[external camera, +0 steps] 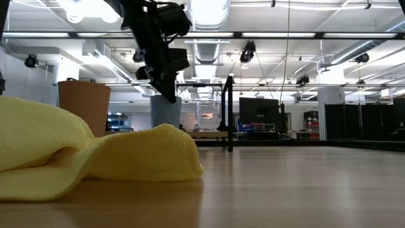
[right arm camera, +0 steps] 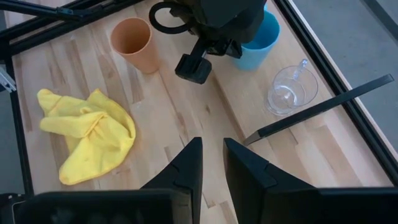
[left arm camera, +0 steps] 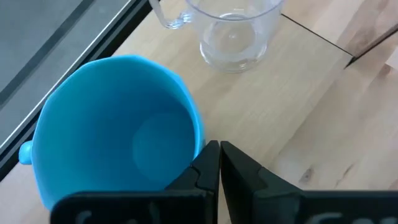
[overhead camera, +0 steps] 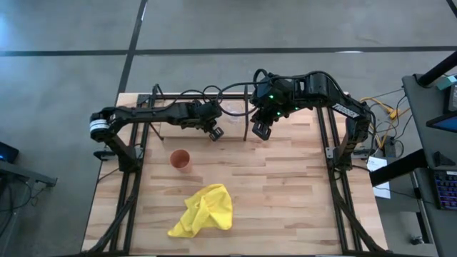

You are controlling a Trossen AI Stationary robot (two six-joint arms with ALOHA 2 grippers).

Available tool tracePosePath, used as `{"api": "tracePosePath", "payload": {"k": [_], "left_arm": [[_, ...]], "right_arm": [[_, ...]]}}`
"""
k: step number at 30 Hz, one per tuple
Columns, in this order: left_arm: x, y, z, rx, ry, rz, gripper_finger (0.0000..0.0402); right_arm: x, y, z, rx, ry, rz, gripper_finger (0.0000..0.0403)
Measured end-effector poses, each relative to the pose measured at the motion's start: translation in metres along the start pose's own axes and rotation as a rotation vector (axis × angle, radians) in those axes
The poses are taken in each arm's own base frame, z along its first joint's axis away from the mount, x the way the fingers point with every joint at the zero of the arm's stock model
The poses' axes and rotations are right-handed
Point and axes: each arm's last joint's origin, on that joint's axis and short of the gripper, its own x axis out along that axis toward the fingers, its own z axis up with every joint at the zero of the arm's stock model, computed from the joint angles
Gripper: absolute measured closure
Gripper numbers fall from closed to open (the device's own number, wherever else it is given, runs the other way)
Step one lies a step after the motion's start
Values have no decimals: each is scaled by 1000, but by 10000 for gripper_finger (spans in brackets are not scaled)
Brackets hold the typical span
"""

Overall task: Stack small to large cups/mugs on shelf
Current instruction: Put the blue mug on the shelf, then put the orange cup on the shelf

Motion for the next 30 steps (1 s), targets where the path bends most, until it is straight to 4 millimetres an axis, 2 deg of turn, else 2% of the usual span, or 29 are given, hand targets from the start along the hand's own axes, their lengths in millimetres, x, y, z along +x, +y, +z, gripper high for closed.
{"api": "tracePosePath", "payload": {"k": [8, 11, 15, 21, 26, 30], "left_arm": [[-1, 2, 1, 7, 0, -12, 402], [-12, -1, 5, 12, -16, -102, 402], [-40, -9, 13, 24, -81, -217, 402], [-101, -9, 18, 60, -213, -299, 402], [-140, 5, -2, 73, -157, -326, 402], [-160, 21, -22, 15, -55, -305, 402]], "right_arm": [[0, 0, 0, -1, 0, 0, 344], [0, 0, 0, 0, 0, 0, 344], [0, 0, 0, -2, 0, 0, 344], [0, 0, 0, -3, 0, 0, 344], [0, 0, 0, -3, -1, 0, 344], [0, 0, 0, -5, -2, 0, 344]]}}
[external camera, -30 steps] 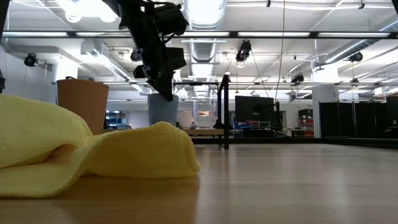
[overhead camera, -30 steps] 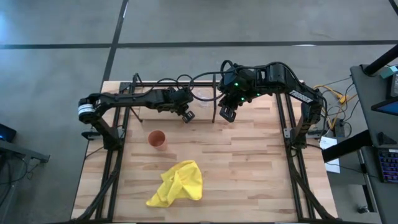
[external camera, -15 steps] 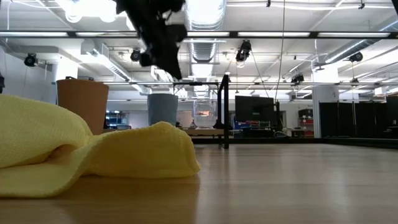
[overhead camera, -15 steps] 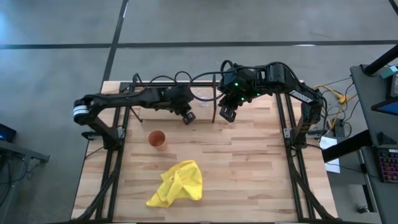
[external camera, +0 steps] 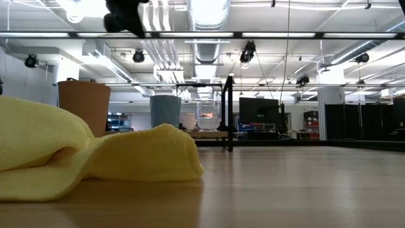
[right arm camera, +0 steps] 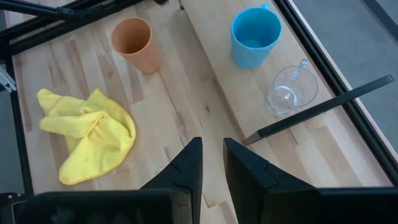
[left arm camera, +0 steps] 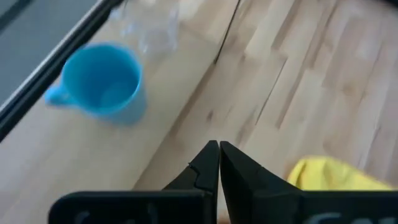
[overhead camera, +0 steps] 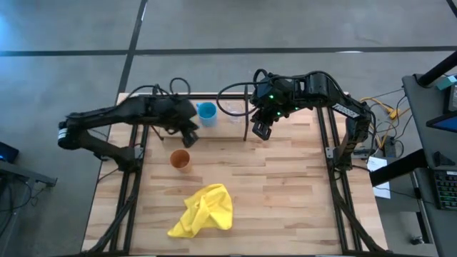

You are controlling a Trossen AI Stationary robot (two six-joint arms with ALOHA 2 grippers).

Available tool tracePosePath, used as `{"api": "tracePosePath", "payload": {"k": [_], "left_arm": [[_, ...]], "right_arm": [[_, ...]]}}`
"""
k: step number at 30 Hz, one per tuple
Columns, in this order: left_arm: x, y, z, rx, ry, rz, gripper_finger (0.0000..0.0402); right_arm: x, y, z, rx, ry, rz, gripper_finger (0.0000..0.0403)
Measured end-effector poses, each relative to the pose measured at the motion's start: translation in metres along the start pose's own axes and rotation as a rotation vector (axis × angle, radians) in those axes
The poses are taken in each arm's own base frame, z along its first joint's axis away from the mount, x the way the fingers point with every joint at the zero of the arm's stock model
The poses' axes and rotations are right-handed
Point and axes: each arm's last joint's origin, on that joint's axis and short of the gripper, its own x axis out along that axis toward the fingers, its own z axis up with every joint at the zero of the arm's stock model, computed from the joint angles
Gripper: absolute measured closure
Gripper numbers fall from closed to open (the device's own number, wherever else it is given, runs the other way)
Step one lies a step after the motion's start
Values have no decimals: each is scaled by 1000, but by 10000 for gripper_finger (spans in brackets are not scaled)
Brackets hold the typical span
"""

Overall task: Stack small to large cups/mugs on shelf
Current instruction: Put the orange cup on the shelf

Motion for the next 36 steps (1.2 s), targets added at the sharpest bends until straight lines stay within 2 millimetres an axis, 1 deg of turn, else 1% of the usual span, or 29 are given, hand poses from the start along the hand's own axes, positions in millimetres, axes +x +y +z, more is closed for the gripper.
{"api": "tracePosePath", "payload": {"k": [2, 6, 9, 13, 17, 19, 21, 25, 31, 36], "left_arm": [[-8, 4, -9, 1, 46, 17, 401], [-16, 8, -17, -18, 91, 33, 390], [-18, 10, -22, -13, 134, 43, 368], [-16, 11, -30, -5, 255, 51, 332], [-8, 12, -36, -1, 362, 71, 304], [-3, 10, -38, -8, 399, 39, 297], [4, 10, -41, -13, 437, 13, 295], [16, 10, -48, -10, 492, 26, 295], [37, 11, -57, 17, 488, 18, 295], [53, 14, -70, 43, 514, 20, 295]], "right_arm": [[0, 0, 0, -12, -1, 0, 344], [0, 0, 0, -19, -2, 1, 344], [0, 0, 0, -12, -2, 1, 344], [0, 0, 0, -4, -2, 0, 344], [0, 0, 0, 7, -1, 0, 344], [0, 1, 0, 10, 0, 2, 344], [0, 3, -1, 5, 1, 5, 344], [0, 7, -2, -6, 3, 13, 344], [-1, 12, -4, -20, 6, 24, 344], [-1, 14, -4, -24, 6, 26, 344]]}}
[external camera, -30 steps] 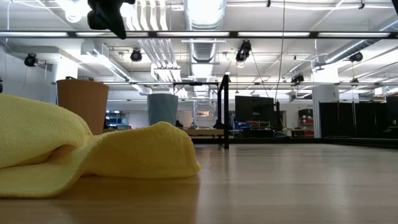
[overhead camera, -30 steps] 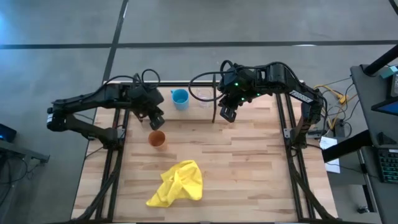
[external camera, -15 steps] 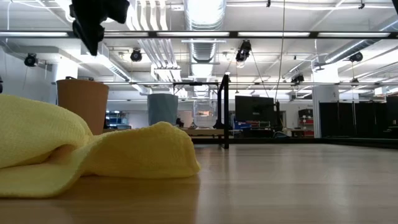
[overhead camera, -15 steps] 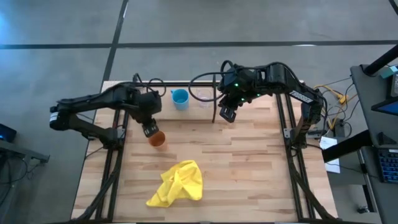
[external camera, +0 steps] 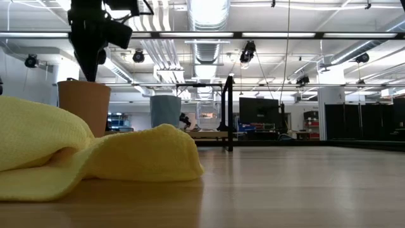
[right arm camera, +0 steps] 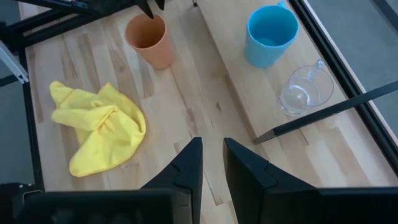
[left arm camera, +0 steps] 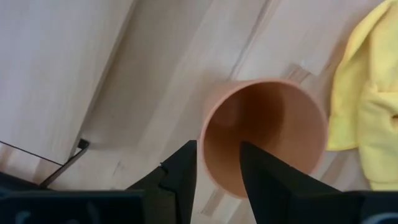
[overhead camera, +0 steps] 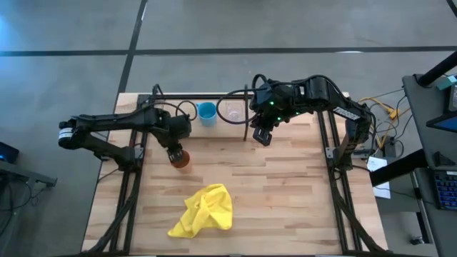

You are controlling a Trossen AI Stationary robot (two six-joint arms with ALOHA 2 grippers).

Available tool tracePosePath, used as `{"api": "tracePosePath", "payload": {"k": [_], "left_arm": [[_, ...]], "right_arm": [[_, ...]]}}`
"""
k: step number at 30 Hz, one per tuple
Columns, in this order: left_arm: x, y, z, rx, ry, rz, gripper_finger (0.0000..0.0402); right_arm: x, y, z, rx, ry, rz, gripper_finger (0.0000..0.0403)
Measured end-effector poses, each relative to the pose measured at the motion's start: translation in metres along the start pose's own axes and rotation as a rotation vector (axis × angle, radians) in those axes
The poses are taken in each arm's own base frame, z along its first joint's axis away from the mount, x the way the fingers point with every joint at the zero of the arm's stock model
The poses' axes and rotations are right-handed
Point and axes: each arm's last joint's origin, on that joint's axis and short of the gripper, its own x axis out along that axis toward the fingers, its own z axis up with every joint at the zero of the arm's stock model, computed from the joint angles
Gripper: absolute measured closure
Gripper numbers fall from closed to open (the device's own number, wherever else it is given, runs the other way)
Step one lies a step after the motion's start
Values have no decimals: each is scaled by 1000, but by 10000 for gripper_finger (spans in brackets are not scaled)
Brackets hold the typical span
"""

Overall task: Stack small to large cups/mugs on shelf
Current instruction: Put the orange cup on the shelf

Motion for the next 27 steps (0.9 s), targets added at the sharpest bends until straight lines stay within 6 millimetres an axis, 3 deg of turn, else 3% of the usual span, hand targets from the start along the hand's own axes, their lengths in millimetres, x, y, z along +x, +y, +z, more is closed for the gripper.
{"api": "tracePosePath", "payload": {"k": [9, 19, 27], "left_arm": [[28, 4, -9, 3, 53, 18, 295], [30, 4, -6, 3, 16, 20, 296], [44, 5, -10, 0, 30, 24, 354]], "right_arm": [[0, 0, 0, 0, 0, 0, 344], [0, 0, 0, -2, -1, 0, 344], [0, 0, 0, -3, -2, 0, 344]]}}
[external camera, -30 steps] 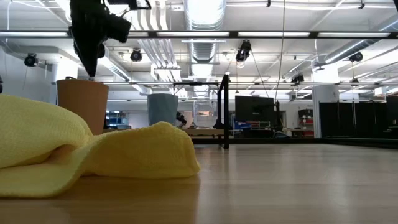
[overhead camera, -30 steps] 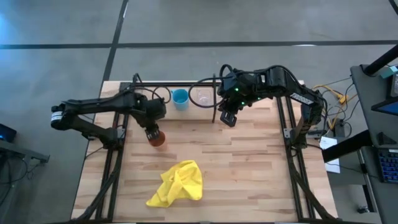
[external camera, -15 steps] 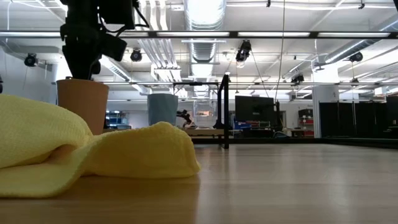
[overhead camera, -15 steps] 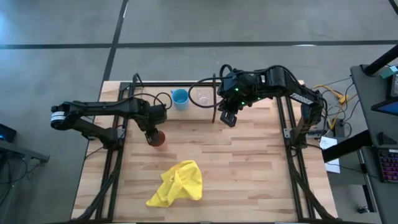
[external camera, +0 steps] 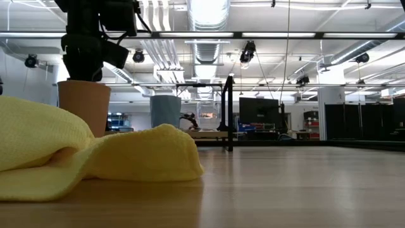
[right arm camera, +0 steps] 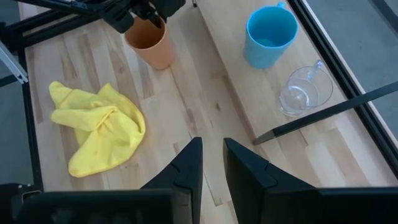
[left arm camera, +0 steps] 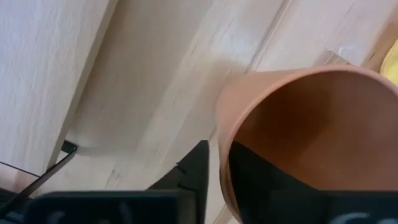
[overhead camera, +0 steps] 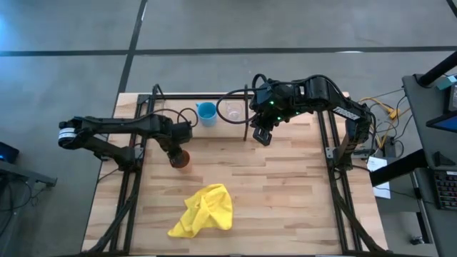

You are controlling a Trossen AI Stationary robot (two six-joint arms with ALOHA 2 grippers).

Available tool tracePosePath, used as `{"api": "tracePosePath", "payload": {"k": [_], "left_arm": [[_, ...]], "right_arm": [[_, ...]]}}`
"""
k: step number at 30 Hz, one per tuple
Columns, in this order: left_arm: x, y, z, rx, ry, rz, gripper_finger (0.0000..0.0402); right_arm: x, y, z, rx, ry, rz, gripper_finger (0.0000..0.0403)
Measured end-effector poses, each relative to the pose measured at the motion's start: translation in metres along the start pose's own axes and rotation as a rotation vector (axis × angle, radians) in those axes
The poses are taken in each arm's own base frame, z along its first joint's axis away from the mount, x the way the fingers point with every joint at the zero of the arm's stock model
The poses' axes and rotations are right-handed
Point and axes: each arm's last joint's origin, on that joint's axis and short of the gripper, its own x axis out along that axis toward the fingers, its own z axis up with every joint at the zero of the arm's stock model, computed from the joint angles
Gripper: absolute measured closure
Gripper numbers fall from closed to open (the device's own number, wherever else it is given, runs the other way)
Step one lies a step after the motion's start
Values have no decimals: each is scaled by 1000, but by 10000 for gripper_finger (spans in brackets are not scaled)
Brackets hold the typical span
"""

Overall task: Stack small to large cups/mugs on shelf
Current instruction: Put the orange cup on the shelf

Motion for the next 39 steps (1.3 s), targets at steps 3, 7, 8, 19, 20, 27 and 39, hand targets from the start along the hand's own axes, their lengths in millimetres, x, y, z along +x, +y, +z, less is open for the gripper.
{"api": "tracePosePath", "payload": {"k": [3, 7, 8, 19, 20, 27, 39], "left_arm": [[0, 0, 0, 0, -1, 0, 385], [0, 0, 0, 0, -1, -1, 397], [0, 0, 0, 0, -1, -1, 397], [-11, -2, 6, 2, -40, -13, 398], [-12, -2, 7, 3, -48, -15, 399], [-27, -5, 14, 5, -104, -27, 400], [-64, 10, 15, -50, -128, 206, 400]], "right_arm": [[0, 0, 0, 0, 0, 0, 344], [0, 0, 0, 0, 0, 0, 344], [0, 0, 0, 0, 0, 0, 344], [0, 0, 0, 0, -1, 0, 344], [0, 0, 0, 0, -1, 0, 344], [0, 0, 0, -1, -1, 0, 344], [0, 0, 0, -5, -1, 0, 344]]}}
